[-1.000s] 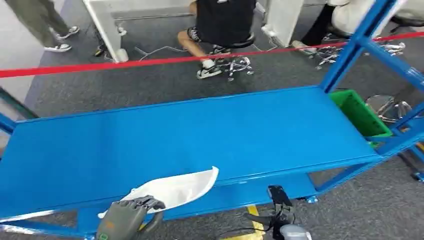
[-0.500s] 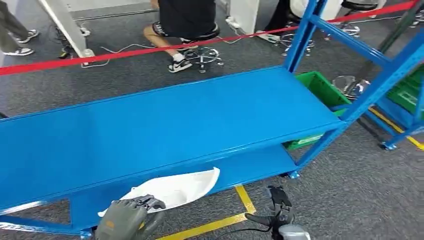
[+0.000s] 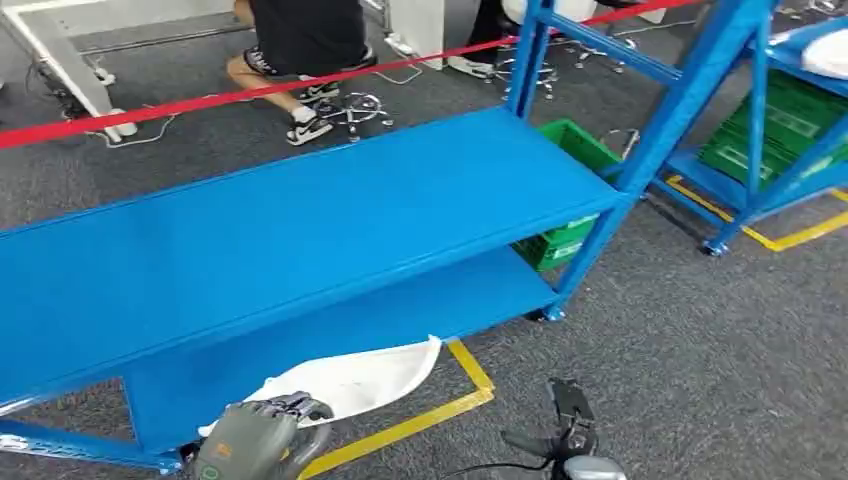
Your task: Take the parts from the cabinet and place them on the table.
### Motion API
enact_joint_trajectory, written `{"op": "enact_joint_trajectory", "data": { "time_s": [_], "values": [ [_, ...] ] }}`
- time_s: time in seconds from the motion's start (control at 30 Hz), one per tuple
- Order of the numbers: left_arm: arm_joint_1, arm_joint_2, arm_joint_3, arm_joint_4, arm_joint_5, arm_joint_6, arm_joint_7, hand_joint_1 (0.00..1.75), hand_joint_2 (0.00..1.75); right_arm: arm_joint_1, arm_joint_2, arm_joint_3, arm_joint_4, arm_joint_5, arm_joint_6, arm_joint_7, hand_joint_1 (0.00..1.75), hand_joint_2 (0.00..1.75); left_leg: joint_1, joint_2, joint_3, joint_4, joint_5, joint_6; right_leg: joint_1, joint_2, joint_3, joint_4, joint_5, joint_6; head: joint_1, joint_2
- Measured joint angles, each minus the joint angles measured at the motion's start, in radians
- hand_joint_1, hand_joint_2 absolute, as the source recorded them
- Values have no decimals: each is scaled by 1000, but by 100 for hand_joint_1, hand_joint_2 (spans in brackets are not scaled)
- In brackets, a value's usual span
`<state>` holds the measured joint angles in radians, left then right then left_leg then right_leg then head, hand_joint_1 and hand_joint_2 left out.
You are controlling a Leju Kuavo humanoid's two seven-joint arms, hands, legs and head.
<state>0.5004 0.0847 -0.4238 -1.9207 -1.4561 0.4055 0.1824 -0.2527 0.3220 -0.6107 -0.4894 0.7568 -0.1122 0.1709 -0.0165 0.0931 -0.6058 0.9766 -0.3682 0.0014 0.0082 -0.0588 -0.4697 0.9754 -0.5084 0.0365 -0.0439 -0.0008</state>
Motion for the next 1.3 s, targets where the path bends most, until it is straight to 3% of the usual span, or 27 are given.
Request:
{"op": "enact_joint_trajectory", "data": {
  "time_s": [0.07, 0.1, 0.13, 0.17, 0.23, 0.27, 0.33, 0.4, 0.43, 0.47, 0.57, 0.6, 0.67, 0.73, 0.77, 0.83, 0.9, 0.93, 0.97, 1.0, 1.07, 1.1, 1.13, 1.17, 1.23, 1.27, 1.3],
  "values": [
    [-2, 3, -1, 0, 4, 0, 2, 175, 175, 3, 0, -15, 0, 8, 0, -2, 0, 175, 6, 21, -2, -2, 14, -10, 5, 21, -13, 2, 15, -15, 5, 0],
    [-2, 5, -1, 0, 6, 0, 2, 175, 175, 5, 0, -20, 1, 11, 0, -2, 0, 175, 7, 15, -8, 2, 11, -18, -3, 27, -21, -5, 31, -23, 5, 0],
    [-1, 7, -1, 0, 6, 0, 2, 175, 175, 6, 1, -23, 1, 13, 0, -2, 0, 175, 11, -30, -17, 24, -37, -29, -3, 35, -35, -5, 44, -27, 3, 0],
    [0, 7, -1, 0, 7, 2, 4, 175, 175, 5, 2, -24, 1, 15, -1, -3, 0, 175, 12, -62, -38, 86, -112, -34, -4, 44, -52, -4, 59, -34, 2, 0],
    [2, 10, -1, 0, 9, 7, 8, 175, 175, 5, 3, -26, 1, 19, -3, -3, 0, 175, 13, -83, -79, 238, -217, -37, -4, 65, -89, -3, 91, -35, 1, 0],
    [4, 11, -1, 0, 9, 12, 10, 175, 175, 6, 3, -27, 2, 23, -7, -3, 0, 175, 13, -84, -87, 293, -229, -37, -4, 76, -110, -2, 107, -35, -1, 0],
    [9, 16, 0, 0, 14, 27, 16, 175, 175, 5, 3, -28, 7, 24, -20, -3, 0, 175, 14, -85, -49, 282, -173, -36, -5, 94, -148, -1, 136, -31, 0, 0],
    [12, 19, 2, 0, 18, 36, 16, 175, 175, 4, 3, -28, 17, 24, -34, -6, 0, 175, 18, -102, 53, 151, -115, -36, -11, 116, -183, 4, 162, -21, 0, 0],
    [13, 21, 2, 0, 21, 38, 16, 175, 175, 2, 4, -28, 20, 23, -38, -8, 0, 175, 24, -148, 126, 55, -132, -37, -11, 127, -197, 8, 175, -14, -1, 0],
    [13, 21, 2, 0, 21, 39, 16, 175, 175, 2, 4, -28, 21, 23, -39, -11, 0, 175, 25, -171, 170, -26, -160, -28, -7, 133, -211, 16, 185, -10, -1, 0],
    [20, 23, 3, 0, 24, 41, 16, 175, 175, 3, 4, -28, 32, 21, -47, -13, 0, 175, 14, -145, 147, -6, -152, -9, -11, 161, -216, 3, 223, 8, 0, 0],
    [19, 23, 4, 0, 24, 41, 16, 175, 175, 3, 2, -28, 37, 18, -48, -13, 0, 175, 23, -126, 140, -9, -139, 2, -13, 161, -222, 4, 226, 11, -1, 0],
    [22, 23, 5, 0, 29, 41, 14, 175, 175, 2, 2, -27, 45, 13, -53, -15, 0, 175, 18, -106, 123, -9, -121, 19, -7, 93, -249, 83, 114, 18, 10, 0],
    [24, 23, 9, 0, 32, 41, 11, 175, 175, 1, 2, -20, 50, 7, -54, -15, 0, 175, 15, -84, 98, -8, -99, 21, -10, 71, -288, 252, -2, 24, 10, 0],
    [24, 22, 10, 0, 32, 41, 8, 175, 175, 0, 2, -19, 53, 5, -55, -13, 0, 175, 14, -72, 82, -7, -87, 21, -11, 67, -300, 326, -26, 25, 10, 0],
    [24, 21, 15, 0, 32, 40, 0, 175, 175, 0, 2, -18, 57, 1, -56, -8, 0, 175, 13, -50, 52, -7, -65, 17, -14, 65, -265, 348, 20, 27, 10, 0],
    [25, 19, 18, 0, 33, 38, -4, 175, 175, -1, 2, -15, 59, -1, -57, -5, 0, 175, 13, -30, 26, -7, -46, 11, -14, 48, -150, 211, 70, 26, 10, 0],
    [26, 18, 19, 0, 33, 37, -5, 175, 175, -3, 3, -11, 59, -2, -57, -4, 0, 175, 12, -23, 21, -4, -38, 5, -14, 14, -74, 114, 59, 25, 10, 0],
    [29, 15, 22, 0, 33, 37, -6, 175, 175, -6, 5, -7, 59, -2, -57, -4, 0, 175, 8, -14, 12, -2, -33, -1, -6, -16, -11, 19, 20, 26, 12, 0],
    [30, 14, 24, 0, 34, 37, -6, 175, 175, -9, 5, -3, 60, -2, -57, -4, 0, 175, 8, -2, 11, -3, -23, -5, -1, -10, -4, -3, 17, 11, 4, 0],
    [30, 14, 24, 0, 34, 36, -11, 175, 175, -9, 6, -3, 61, -2, -59, -1, 0, 175, 16, 17, 8, -6, -6, -17, 7, 15, -29, -1, 32, 2, 11, 0],
    [30, 14, 25, 0, 36, 36, -13, 175, 175, -8, 5, -3, 61, -1, -59, 2, 0, 175, 17, 23, 5, -6, -3, -22, 5, 24, -39, -9, 44, -9, 9, 0],
    [29, 14, 27, 1, 36, 36, -18, 175, 175, -9, 7, -3, 61, -1, -58, 2, 0, 175, 22, -16, -5, 2, -31, -30, 0, 33, -39, -10, 55, -18, 10, 0],
    [31, 13, 29, 1, 39, 36, -21, 175, 175, -10, 7, -3, 62, 0, -58, 4, 0, 175, 23, -57, -21, 47, -83, -33, -1, 42, -52, -10, 64, -27, 5, 0],
    [33, 12, 33, 1, 42, 36, -28, 175, 175, -10, 7, -3, 62, 5, -55, 6, 0, 175, 22, -83, -78, 213, -182, -38, -1, 61, -73, -9, 82, -30, -2, 0],
    [34, 11, 35, 1, 42, 36, -32, 175, 175, -10, 7, -3, 63, 7, -55, 6, 0, 175, 21, -86, -102, 285, -210, -38, 0, 72, -85, -8, 90, -30, -2, 0],
    [36, 9, 38, 1, 42, 35, -35, 175, 175, -9, 7, -4, 63, 8, -55, 7, 0, 175, 21, -86, -108, 314, -213, -38, 0, 82, -98, -8, 99, -30, -2, 0]
  ]
}}
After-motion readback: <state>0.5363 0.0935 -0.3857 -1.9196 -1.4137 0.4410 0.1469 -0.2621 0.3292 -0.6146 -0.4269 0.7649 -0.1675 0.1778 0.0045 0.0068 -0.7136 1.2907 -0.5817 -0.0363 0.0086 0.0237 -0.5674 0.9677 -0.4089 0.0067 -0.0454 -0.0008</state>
